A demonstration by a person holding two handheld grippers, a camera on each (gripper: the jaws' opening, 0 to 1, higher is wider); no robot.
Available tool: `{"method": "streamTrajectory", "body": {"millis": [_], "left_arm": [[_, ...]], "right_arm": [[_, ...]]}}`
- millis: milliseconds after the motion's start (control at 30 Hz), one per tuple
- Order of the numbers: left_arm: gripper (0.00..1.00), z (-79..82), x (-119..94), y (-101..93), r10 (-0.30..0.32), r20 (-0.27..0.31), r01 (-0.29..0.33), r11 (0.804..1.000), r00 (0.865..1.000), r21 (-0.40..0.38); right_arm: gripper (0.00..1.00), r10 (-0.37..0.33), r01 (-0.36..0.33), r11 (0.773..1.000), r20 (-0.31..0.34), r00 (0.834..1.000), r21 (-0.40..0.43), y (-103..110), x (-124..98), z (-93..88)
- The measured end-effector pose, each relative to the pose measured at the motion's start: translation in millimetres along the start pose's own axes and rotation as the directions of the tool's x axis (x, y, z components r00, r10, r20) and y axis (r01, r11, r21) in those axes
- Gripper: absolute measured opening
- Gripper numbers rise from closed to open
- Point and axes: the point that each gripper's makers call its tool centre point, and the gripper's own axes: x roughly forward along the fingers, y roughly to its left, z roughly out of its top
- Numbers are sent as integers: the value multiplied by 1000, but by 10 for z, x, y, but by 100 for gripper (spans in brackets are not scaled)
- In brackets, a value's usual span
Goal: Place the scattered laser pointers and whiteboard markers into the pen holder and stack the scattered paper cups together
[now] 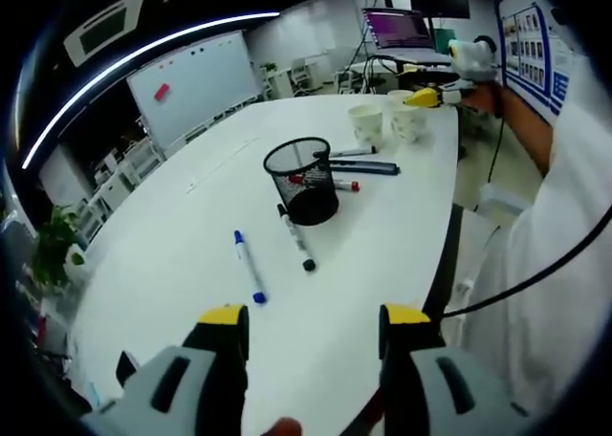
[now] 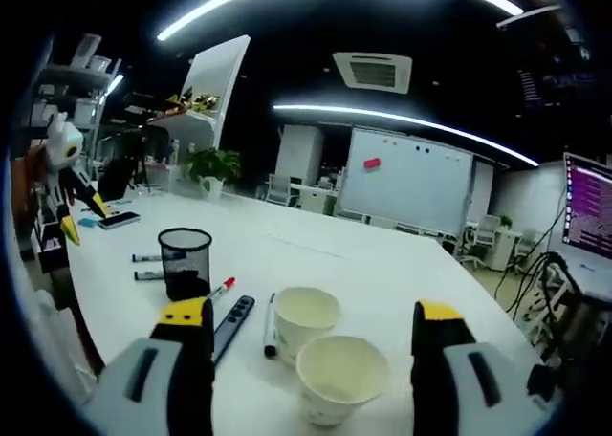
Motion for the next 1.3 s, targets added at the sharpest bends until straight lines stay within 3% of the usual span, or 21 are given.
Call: {"method": "streamTrajectory", "body": {"millis": [1300], "left_arm": [[56,-37,48,-14,-12,-15,12,1000,1000,-2]], "right_arm": [[87,-58,63,994,-52,997,92,-202,52,-356]]}}
